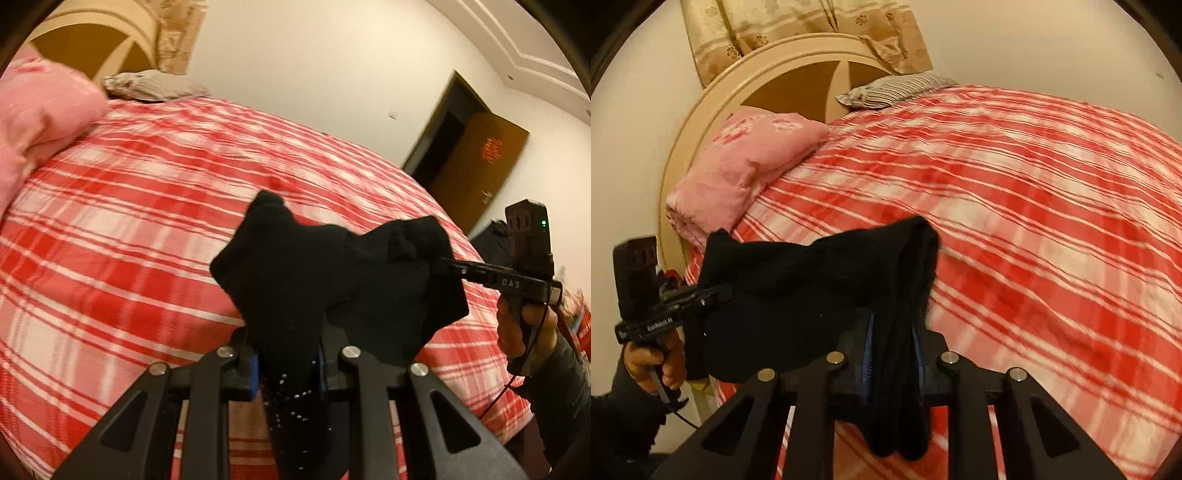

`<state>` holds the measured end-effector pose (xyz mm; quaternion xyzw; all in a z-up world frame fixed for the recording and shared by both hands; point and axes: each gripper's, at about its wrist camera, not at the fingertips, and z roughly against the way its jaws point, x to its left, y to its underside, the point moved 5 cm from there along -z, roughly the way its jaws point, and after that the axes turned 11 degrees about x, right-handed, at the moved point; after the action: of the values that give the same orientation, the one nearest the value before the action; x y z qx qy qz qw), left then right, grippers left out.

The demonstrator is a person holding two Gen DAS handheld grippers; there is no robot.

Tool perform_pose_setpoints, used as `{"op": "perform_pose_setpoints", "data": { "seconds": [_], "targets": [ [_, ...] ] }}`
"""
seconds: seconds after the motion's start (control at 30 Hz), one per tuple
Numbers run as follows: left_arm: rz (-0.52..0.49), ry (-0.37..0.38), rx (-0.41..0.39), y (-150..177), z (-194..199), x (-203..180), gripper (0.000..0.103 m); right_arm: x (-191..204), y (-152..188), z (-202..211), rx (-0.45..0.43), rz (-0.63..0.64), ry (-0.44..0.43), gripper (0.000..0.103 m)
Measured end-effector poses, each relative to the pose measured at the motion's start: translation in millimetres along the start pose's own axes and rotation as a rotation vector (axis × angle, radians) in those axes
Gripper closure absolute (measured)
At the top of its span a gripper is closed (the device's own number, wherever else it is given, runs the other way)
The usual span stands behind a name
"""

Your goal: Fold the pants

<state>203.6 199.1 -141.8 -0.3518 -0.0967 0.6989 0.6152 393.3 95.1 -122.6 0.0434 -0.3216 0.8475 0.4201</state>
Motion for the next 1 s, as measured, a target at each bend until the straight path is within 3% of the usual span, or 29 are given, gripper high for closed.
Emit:
{"op": "perform_pose_setpoints", "data": {
  "seconds": [0.17,0.27,0.47,0.67,0.8,0.87,0.9,1.0],
  "targets": [
    [0.026,-0.062,0.047,3.1,-23.7,30.5,0.081,2.5,-13.9,-44.0,0.058,-0.030,-0.022,0.084],
    [0.049,-0.048,0.066,12.1,-28.0,40.3,0.080,-4.2,-2.9,-59.8,0.093,-0.076,-0.044,0.084],
    [0.045,-0.014,0.080,12.0,-33.5,45.8,0.080,-17.6,15.1,-48.6,0.085,-0.133,-0.083,0.084],
    [0.090,0.073,0.128,13.0,-39.2,60.7,0.077,-13.2,5.0,-33.1,0.057,-0.142,-0.094,0.084],
    [0.077,0.059,0.133,16.2,-39.0,60.3,0.074,-15.3,4.9,-36.4,0.085,-0.154,-0.078,0.084],
    [0.074,0.051,0.127,16.3,-38.5,58.9,0.071,-21.4,11.7,-41.6,0.092,-0.174,-0.048,0.064],
    [0.075,0.047,0.125,16.8,-38.3,58.2,0.070,-24.1,15.5,-43.5,0.094,-0.187,-0.049,0.045],
    [0.076,0.024,0.117,17.8,-39.0,58.3,0.068,-29.6,27.8,-47.7,0.107,-0.228,-0.106,0.041]
  ]
}}
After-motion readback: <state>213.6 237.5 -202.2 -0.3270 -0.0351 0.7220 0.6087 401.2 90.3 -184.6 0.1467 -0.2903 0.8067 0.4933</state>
